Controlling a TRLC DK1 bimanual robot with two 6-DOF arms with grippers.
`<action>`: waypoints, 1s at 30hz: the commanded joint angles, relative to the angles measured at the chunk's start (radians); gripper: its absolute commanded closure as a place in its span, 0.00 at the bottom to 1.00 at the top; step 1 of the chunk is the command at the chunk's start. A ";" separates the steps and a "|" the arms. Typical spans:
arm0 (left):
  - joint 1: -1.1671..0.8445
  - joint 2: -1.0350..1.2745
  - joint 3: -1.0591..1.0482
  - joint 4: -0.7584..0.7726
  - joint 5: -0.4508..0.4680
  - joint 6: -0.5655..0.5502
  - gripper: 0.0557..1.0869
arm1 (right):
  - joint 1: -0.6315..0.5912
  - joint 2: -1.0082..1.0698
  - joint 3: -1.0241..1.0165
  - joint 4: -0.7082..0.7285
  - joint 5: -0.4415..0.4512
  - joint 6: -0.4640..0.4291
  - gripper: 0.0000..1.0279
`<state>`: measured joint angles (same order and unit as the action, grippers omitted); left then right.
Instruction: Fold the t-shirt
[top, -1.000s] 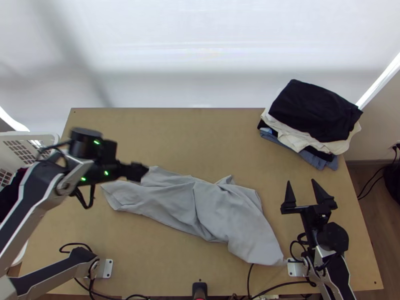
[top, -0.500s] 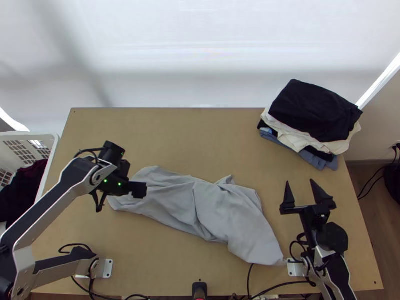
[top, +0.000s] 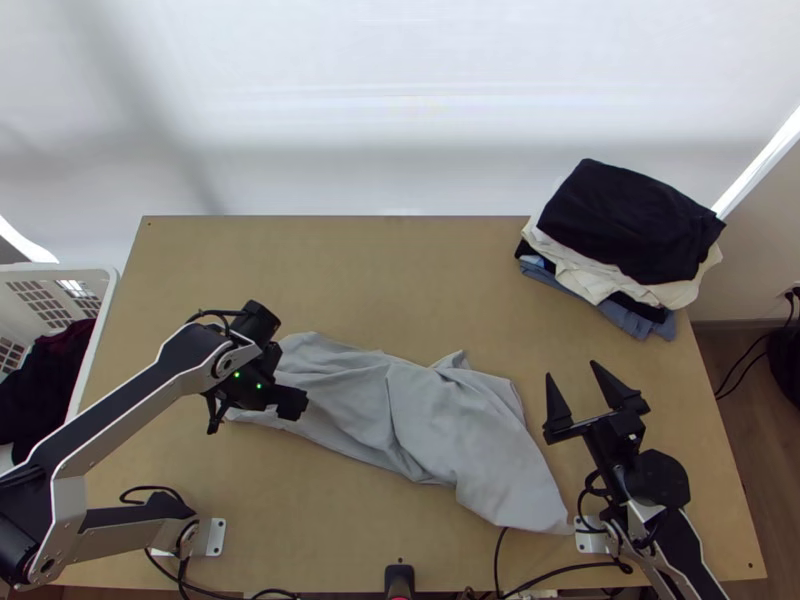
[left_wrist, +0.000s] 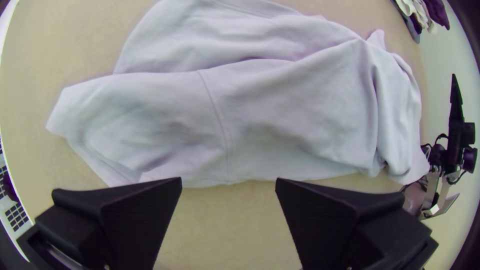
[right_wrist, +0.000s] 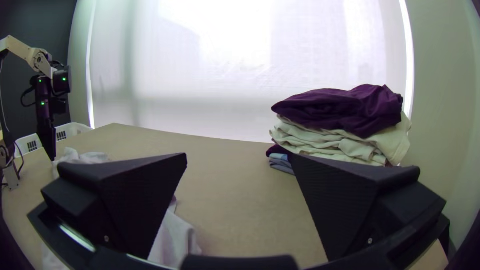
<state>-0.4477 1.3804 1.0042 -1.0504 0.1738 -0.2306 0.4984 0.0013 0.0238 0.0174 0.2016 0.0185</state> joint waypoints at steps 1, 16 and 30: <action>-0.005 -0.040 0.010 -0.030 -0.003 0.002 0.11 | 0.019 -0.004 -0.021 0.015 0.001 0.015 0.04; 0.119 -0.159 0.088 -0.057 -0.005 0.022 0.11 | 0.075 0.017 0.031 -0.019 -0.001 -0.009 0.04; 0.353 -0.225 0.300 -0.014 -0.013 -0.009 0.06 | 0.249 0.764 0.570 -0.034 -0.050 -0.111 0.04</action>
<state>-0.1429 1.1805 1.2480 -1.0752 0.1707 -0.2279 0.7128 0.6369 0.5083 -0.0166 0.1726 -0.0528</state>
